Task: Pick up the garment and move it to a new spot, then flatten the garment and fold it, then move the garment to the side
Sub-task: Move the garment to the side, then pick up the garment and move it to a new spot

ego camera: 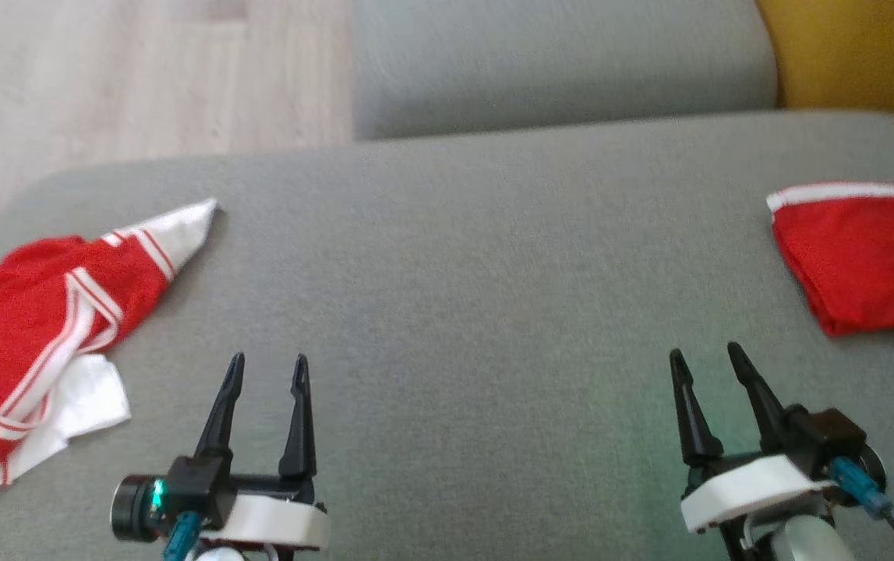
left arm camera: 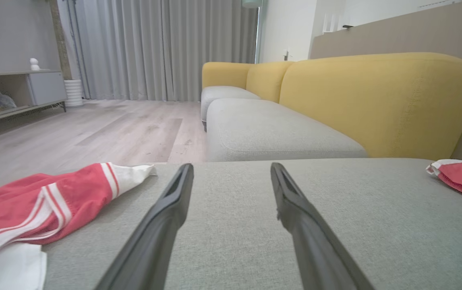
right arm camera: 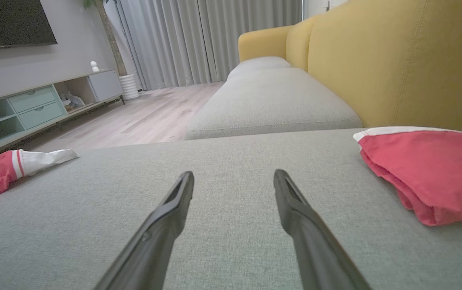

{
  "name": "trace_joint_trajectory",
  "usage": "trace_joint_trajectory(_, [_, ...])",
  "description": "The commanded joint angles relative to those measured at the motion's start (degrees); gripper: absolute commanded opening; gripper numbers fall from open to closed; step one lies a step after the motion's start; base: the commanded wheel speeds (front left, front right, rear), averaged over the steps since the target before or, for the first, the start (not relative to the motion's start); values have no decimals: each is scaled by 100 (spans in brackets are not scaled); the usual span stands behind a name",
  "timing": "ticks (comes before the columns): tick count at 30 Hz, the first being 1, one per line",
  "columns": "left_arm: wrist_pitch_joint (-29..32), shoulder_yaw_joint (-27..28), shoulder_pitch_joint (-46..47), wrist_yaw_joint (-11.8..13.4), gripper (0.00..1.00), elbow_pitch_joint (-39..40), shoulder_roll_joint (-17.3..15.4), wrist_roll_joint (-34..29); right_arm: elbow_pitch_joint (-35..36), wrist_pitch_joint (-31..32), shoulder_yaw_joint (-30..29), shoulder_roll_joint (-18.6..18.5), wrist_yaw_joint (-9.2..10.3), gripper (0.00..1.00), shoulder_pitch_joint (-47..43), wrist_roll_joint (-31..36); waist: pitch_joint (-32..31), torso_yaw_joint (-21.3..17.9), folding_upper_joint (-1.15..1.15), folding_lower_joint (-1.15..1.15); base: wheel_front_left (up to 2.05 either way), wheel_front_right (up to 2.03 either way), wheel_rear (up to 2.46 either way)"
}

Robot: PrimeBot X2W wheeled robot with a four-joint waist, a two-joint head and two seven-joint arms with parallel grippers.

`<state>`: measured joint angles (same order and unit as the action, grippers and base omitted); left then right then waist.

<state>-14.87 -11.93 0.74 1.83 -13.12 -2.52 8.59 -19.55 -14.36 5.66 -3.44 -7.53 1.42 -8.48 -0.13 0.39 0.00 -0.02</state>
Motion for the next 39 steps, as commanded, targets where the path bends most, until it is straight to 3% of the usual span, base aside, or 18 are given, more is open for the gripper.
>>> trace_joint_trajectory(1, [-13,217,119,18,100,119,-36,-34,248,-62,72,16,4,100,199,61,-290,198,0,2,0,0,0])
trace_joint_trajectory(9, [-13,441,-142,138,100,-97,-36,-57,334,-63,171,54,4,100,-157,-27,-550,131,0,2,0,0,0])
trace_joint_trajectory(30, [-13,504,-310,107,100,63,-36,-224,141,-63,125,56,4,100,-128,-161,-608,92,0,2,0,0,0])
trace_joint_trajectory(36, [-13,505,-322,104,100,98,-36,-284,149,-63,-4,56,4,100,-207,-153,-635,243,0,2,0,0,0])
trace_joint_trajectory(39, [-13,498,-324,82,100,92,-36,-355,130,-63,-86,56,4,100,-260,-131,-663,533,0,2,0,0,0])
